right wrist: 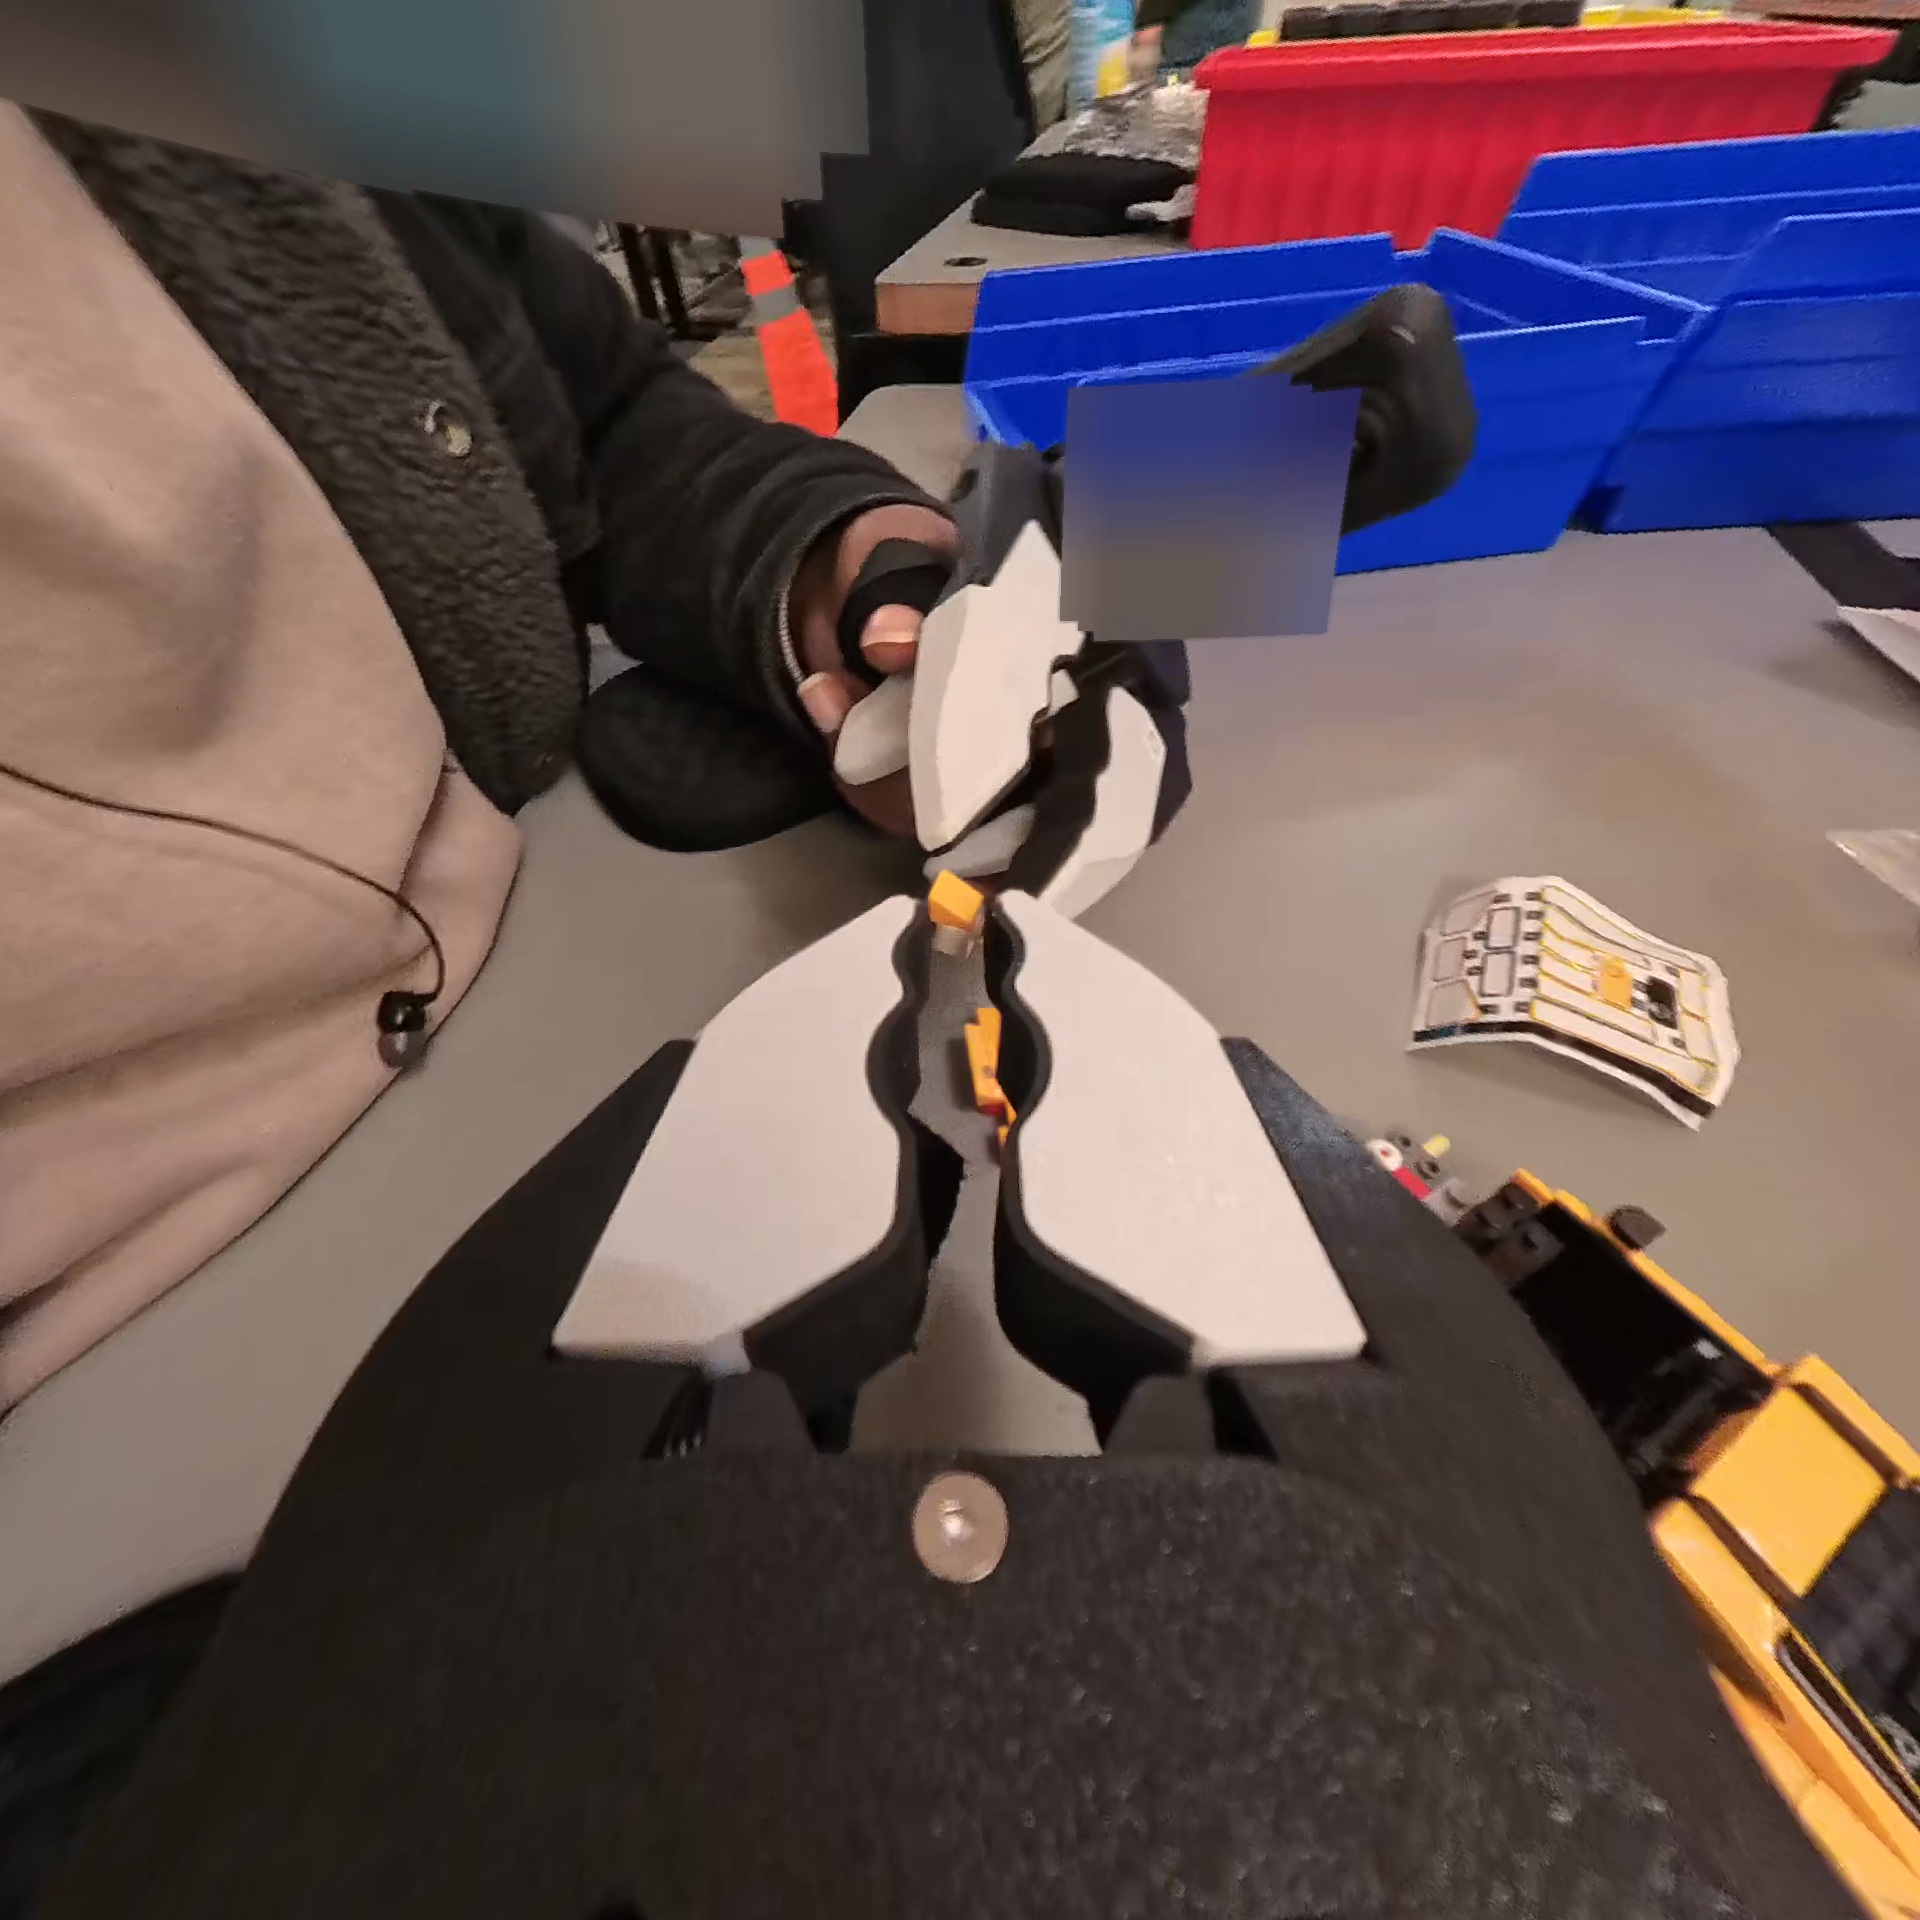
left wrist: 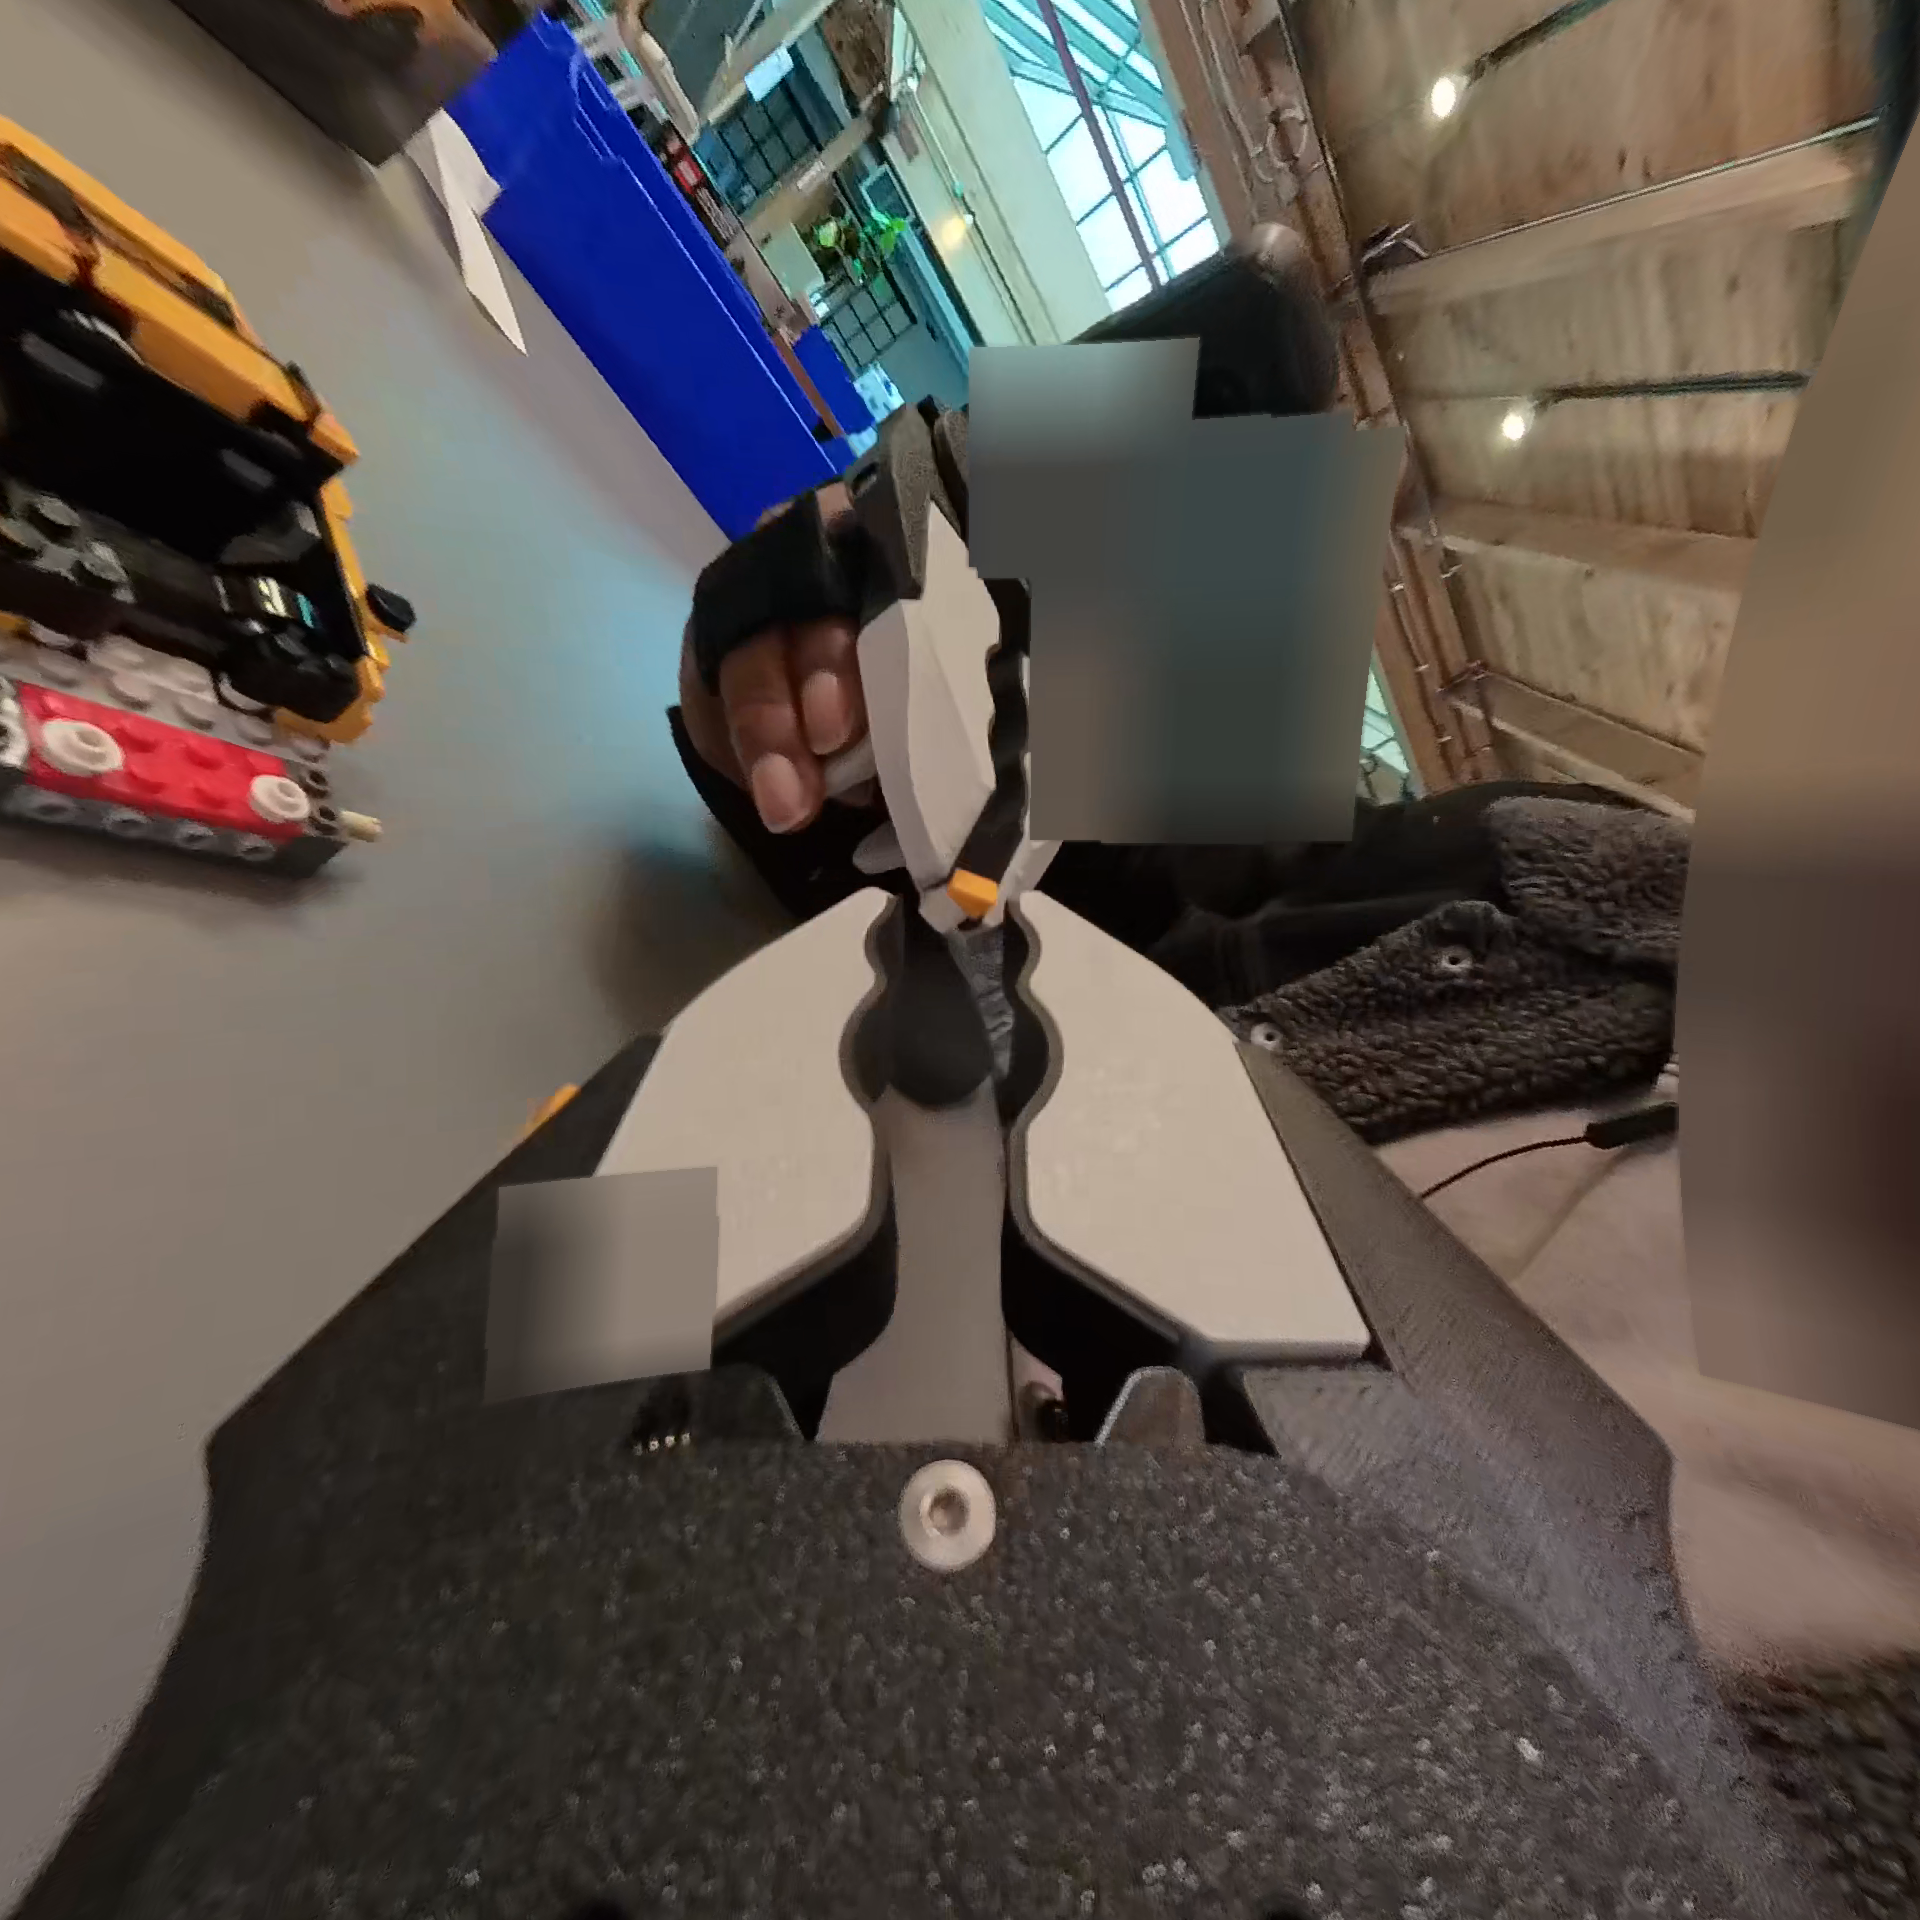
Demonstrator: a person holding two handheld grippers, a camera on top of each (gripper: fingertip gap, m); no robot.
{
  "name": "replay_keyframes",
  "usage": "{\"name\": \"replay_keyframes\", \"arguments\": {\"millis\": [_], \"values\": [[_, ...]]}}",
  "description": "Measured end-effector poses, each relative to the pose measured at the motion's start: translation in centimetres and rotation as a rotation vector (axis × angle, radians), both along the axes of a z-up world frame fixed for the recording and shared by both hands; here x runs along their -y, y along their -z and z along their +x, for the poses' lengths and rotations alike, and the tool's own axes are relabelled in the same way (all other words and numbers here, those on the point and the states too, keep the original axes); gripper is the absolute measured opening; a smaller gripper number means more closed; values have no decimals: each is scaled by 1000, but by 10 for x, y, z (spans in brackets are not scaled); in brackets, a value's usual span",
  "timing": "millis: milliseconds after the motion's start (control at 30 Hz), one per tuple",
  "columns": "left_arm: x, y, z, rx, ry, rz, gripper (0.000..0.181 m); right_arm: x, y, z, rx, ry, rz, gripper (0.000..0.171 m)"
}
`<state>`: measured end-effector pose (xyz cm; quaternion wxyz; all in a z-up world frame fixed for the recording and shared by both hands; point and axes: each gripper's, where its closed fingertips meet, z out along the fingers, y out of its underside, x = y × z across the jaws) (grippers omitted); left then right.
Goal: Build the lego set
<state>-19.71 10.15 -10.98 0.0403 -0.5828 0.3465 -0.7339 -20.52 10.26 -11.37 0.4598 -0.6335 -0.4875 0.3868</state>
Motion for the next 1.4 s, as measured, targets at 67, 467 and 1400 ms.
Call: {"name": "replay_keyframes", "arguments": {"millis": [67,467,1400], "values": [[3,2,0,-10,26,-38,18,4,1,-4,18,-25,18,10],[2,2,-1,-38,68,-216,12,-2,5,-10,83,-51,56,10],[-18,10,4,-72,-173,-234,13,-20,15,0,366,361,12,9]]}}
